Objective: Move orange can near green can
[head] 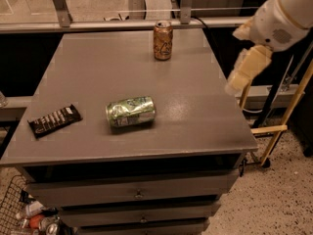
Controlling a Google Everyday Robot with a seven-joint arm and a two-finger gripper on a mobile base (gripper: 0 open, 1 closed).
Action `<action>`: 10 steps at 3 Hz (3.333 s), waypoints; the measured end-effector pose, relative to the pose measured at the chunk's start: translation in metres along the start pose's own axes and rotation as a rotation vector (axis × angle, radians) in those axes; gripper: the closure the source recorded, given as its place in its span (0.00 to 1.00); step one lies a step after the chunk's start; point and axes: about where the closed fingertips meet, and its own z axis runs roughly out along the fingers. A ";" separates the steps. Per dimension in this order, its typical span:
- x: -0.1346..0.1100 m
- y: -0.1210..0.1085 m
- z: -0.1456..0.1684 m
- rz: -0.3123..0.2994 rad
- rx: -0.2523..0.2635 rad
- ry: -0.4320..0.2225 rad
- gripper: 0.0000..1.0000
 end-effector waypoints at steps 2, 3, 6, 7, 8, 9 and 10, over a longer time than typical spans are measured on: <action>-0.047 -0.083 0.045 0.163 0.091 -0.255 0.00; -0.047 -0.083 0.045 0.163 0.091 -0.255 0.00; -0.129 -0.119 0.143 0.279 0.175 -0.447 0.00; -0.150 -0.132 0.162 0.327 0.244 -0.492 0.00; -0.163 -0.149 0.177 0.373 0.317 -0.524 0.00; -0.169 -0.170 0.188 0.415 0.385 -0.546 0.00; -0.175 -0.189 0.199 0.447 0.429 -0.563 0.26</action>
Offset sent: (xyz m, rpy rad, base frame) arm 0.0665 0.0273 -0.0039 0.1978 -0.0366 -0.0569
